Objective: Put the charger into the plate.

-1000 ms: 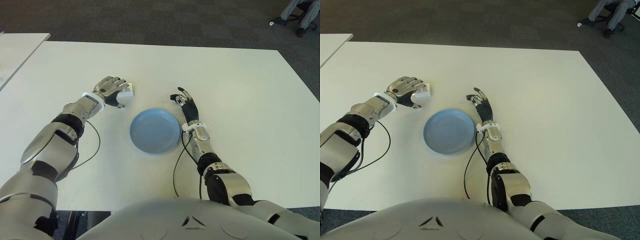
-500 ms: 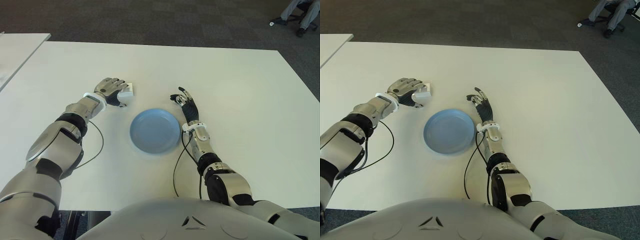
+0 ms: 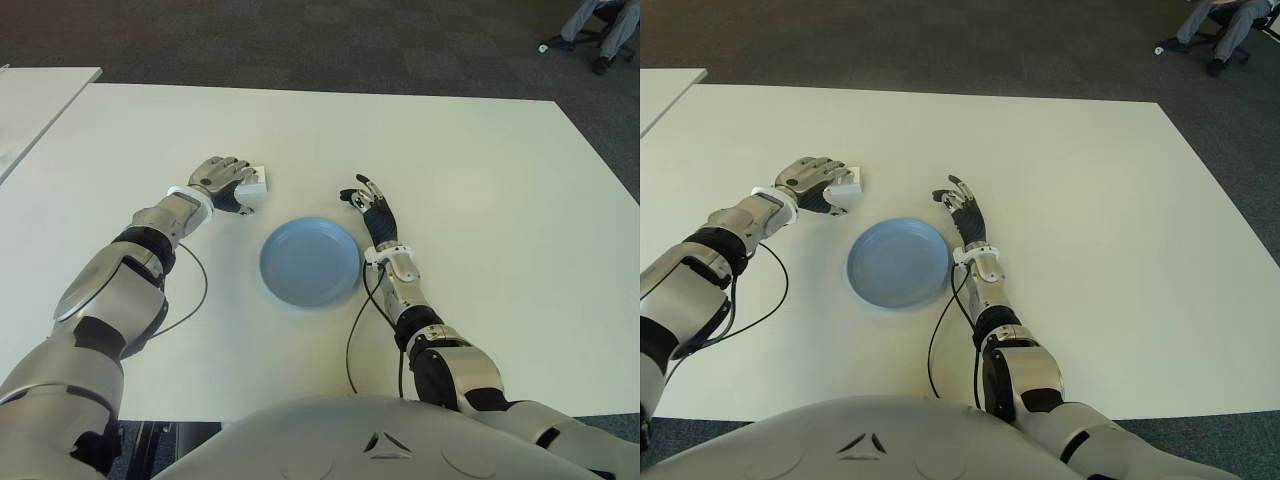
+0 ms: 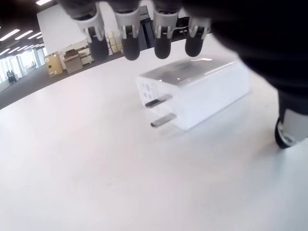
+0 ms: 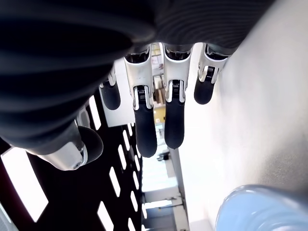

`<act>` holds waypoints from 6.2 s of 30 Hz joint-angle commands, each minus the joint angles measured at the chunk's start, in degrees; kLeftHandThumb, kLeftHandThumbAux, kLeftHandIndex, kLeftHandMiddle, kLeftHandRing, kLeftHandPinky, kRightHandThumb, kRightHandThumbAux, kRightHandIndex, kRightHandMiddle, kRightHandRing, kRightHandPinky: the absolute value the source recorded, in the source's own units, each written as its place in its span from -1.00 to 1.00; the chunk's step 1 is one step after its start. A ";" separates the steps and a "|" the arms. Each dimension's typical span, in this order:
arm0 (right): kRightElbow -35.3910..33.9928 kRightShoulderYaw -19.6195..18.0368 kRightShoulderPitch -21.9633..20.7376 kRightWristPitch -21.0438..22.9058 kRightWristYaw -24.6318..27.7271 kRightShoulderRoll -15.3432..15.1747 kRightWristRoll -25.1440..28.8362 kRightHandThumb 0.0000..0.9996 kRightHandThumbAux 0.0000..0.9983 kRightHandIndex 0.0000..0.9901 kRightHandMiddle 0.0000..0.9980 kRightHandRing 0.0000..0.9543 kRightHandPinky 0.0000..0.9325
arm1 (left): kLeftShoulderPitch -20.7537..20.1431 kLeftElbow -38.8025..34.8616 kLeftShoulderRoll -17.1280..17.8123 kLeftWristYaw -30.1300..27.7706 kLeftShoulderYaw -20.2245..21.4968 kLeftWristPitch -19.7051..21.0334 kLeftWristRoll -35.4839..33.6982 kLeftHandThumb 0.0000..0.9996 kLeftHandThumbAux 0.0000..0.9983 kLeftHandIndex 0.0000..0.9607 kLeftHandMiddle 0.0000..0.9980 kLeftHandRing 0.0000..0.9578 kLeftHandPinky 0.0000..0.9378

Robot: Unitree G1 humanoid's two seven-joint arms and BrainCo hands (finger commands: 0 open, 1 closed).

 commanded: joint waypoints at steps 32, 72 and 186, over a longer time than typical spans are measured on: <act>-0.24 1.02 3.30 2.23 -1.54 2.36 0.03 -1.00 0.07 -0.73 -0.23 -0.40 -0.78 | 8.06 -2.17 3.27 -2.81 -7.50 -7.13 1.67 -1.00 0.01 -1.00 -1.00 -1.00 -1.00; -0.47 2.29 3.11 2.80 -3.55 2.61 -0.20 -1.00 0.05 -0.72 -0.24 -0.38 -0.74 | 12.40 -3.34 6.62 -9.33 -8.44 -12.48 -3.70 -1.00 0.02 -1.00 -1.00 -1.00 -1.00; 1.79 0.14 1.51 1.77 -1.96 1.82 -0.22 -1.00 0.05 -0.71 -0.27 -0.38 -0.62 | 32.30 -49.29 23.24 -10.33 24.37 -14.45 -7.55 -0.48 -0.55 -1.00 -1.00 -1.00 -1.00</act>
